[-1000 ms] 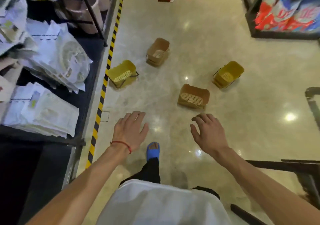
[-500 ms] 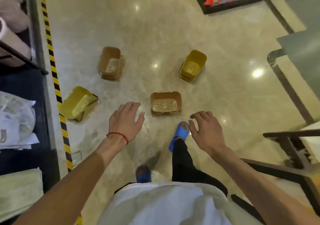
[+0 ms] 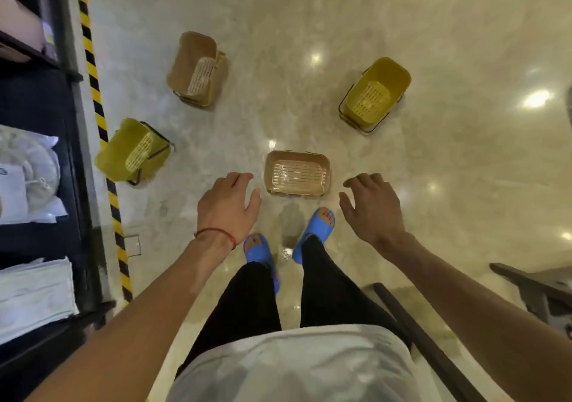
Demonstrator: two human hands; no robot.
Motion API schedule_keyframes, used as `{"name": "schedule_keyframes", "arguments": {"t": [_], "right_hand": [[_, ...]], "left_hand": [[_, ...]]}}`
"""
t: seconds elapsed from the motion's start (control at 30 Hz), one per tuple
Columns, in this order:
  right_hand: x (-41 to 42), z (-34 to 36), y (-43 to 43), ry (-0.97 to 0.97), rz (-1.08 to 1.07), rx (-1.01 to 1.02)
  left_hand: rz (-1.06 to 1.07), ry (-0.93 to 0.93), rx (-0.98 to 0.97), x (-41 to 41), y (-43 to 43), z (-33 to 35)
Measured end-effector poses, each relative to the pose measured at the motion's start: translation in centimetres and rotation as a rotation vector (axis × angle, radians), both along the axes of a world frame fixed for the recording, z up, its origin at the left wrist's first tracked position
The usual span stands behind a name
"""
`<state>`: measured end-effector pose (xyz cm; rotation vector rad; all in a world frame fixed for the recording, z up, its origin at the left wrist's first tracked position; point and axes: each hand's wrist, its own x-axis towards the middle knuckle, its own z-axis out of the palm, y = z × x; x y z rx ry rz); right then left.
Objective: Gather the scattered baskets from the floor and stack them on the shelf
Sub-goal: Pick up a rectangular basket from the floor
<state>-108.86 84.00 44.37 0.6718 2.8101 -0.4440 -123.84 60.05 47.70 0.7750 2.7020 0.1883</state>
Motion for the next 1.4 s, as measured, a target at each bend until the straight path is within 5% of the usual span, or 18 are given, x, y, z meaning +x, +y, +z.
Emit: {"name": "schedule_keyframes", "arguments": {"t": [0.27,0.63,0.9,1.17,1.4], "right_hand": [[-3.3,-13.3,3.0,0.019,-0.182,-0.101],[-5.0,-41.2,5.3,-0.146,-0.249,-0.127],[-5.3,-54.3,5.5,-0.086,-0.519,-0.426],[-7.4,-52.4,3.9,-0.063,-1.096,-0.691],[-8.4,-39.5,3.8,-0.100,-1.186,-0.739]], "left_hand": [[-0.023,-0.036,-0.172,-3.0,4.3,-13.7],[-0.010,-0.103,-0.108,-7.3,3.8,-42.7],[0.625,-0.314,0.046,-8.3,4.4,-57.6],[0.785,-0.440,0.209,-7.7,5.5,-55.8],[0.964,-0.507,0.259,-8.0,5.9,-42.8]]}}
